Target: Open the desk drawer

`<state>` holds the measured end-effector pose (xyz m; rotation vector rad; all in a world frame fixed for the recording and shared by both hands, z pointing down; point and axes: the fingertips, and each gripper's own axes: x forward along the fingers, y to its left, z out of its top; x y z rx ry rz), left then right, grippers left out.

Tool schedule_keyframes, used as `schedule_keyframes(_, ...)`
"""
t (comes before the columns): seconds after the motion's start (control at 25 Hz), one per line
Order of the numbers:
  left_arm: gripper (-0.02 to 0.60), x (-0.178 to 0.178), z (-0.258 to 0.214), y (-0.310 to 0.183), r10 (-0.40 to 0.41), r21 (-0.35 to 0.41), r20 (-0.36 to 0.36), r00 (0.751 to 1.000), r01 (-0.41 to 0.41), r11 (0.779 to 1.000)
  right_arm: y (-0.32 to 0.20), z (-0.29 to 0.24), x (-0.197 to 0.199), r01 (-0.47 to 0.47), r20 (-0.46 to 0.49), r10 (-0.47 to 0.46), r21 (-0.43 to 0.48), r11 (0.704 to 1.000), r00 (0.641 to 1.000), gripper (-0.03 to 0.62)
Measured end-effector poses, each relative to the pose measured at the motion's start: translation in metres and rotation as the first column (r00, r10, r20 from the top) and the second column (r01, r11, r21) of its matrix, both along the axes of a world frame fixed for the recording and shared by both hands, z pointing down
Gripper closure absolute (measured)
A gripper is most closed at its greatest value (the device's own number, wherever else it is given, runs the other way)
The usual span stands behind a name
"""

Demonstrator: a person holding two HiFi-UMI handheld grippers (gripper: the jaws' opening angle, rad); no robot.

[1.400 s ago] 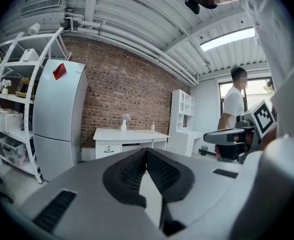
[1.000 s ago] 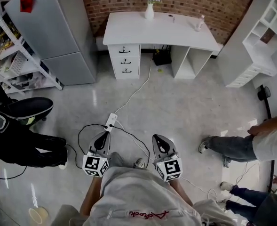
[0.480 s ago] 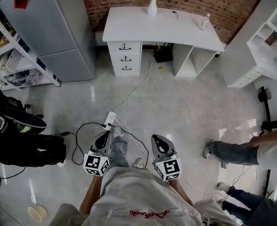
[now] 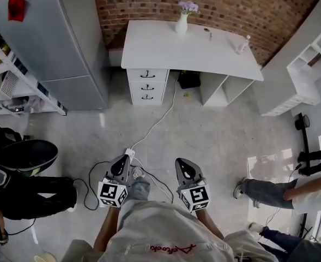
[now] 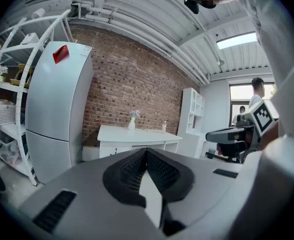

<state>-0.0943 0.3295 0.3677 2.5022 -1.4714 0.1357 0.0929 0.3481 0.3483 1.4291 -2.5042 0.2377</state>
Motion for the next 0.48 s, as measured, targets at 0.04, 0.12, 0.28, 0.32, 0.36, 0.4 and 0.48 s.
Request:
schedule_keyframes(0.04, 0.569, -0.006, -0.001, -0.011, 0.001, -0.001, -0.005, 1.0, -0.001, 1.0, -0.012, -0.002, -0.006, -0.003, -0.002, 0.003, 0.0, 1.0, 1.0, 0.576)
schedule_keyframes(0.12, 0.569, -0.02, -0.003, -0.035, 0.004, 0.0, -0.01, 1.0, -0.004, 1.0, -0.038, -0.006, -0.02, -0.007, -0.004, 0.007, 0.003, 1.0, 1.0, 0.577)
schedule_keyframes(0.28, 0.569, -0.047, -0.009, -0.083, 0.01, 0.011, -0.015, 1.0, -0.01, 1.0, -0.088, -0.01, -0.048, -0.013, 0.0, 0.013, 0.009, 1.0, 1.0, 0.576)
schedule_keyframes(0.32, 0.569, -0.053, -0.011, -0.095, 0.016, 0.016, -0.015, 1.0, -0.016, 1.0, -0.099, -0.011, -0.055, -0.016, 0.001, 0.016, 0.013, 1.0, 1.0, 0.576)
schedule_keyframes(0.36, 0.569, -0.057, -0.012, -0.106, 0.026, 0.019, -0.014, 1.0, -0.026, 0.999, -0.11, -0.012, -0.062, -0.02, 0.003, 0.02, 0.017, 1.0, 1.0, 0.576)
schedule_keyframes(0.4, 0.569, -0.061, -0.013, -0.116, 0.039, 0.022, -0.01, 0.999, -0.038, 0.999, -0.12, -0.013, -0.067, -0.026, 0.006, 0.026, 0.02, 0.999, 1.0, 0.576)
schedule_keyframes(0.48, 0.569, -0.068, -0.013, -0.133, 0.064, 0.022, -0.003, 0.998, -0.064, 0.998, -0.135, -0.015, -0.077, -0.04, 0.013, 0.039, 0.022, 0.999, 0.999, 0.577)
